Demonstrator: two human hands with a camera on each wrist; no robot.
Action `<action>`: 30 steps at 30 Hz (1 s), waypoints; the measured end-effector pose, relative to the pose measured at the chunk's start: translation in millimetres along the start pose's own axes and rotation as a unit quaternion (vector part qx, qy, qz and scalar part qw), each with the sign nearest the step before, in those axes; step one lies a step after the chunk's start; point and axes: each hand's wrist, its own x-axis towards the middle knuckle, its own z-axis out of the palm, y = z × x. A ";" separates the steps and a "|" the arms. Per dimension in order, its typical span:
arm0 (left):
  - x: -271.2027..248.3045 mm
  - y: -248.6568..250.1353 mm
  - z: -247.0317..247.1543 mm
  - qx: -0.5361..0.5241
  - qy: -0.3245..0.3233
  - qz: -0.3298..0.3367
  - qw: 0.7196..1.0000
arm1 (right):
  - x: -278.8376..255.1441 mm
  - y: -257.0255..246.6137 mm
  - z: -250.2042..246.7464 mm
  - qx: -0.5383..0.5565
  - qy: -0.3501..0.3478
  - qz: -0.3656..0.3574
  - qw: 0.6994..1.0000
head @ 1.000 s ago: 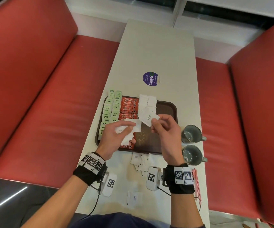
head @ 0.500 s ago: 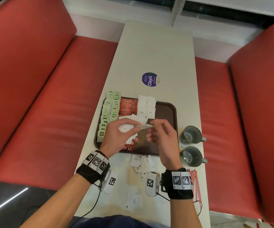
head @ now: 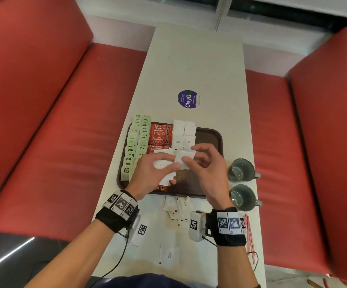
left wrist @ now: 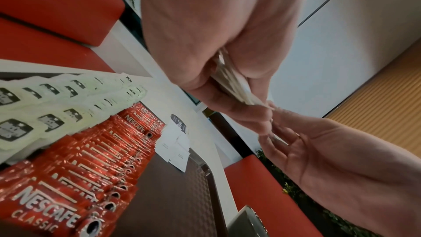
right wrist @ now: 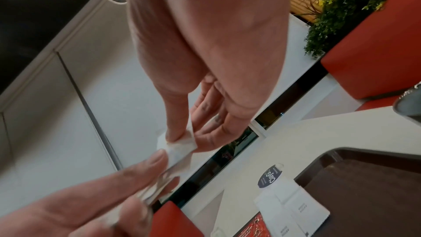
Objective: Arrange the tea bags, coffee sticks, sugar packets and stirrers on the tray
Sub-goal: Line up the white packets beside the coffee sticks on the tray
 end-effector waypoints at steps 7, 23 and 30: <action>11.8 -21.2 -2.0 0.074 0.079 0.027 0.994 | 4.1 30.0 5.3 -0.009 0.027 0.014 0.999; 14.5 -39.9 -33.2 0.023 0.116 0.003 0.993 | 135.1 125.4 35.4 -0.219 0.126 0.125 0.959; 15.3 -40.1 -37.7 0.021 0.105 -0.011 0.994 | 143.8 136.0 44.6 -0.257 0.100 0.146 0.950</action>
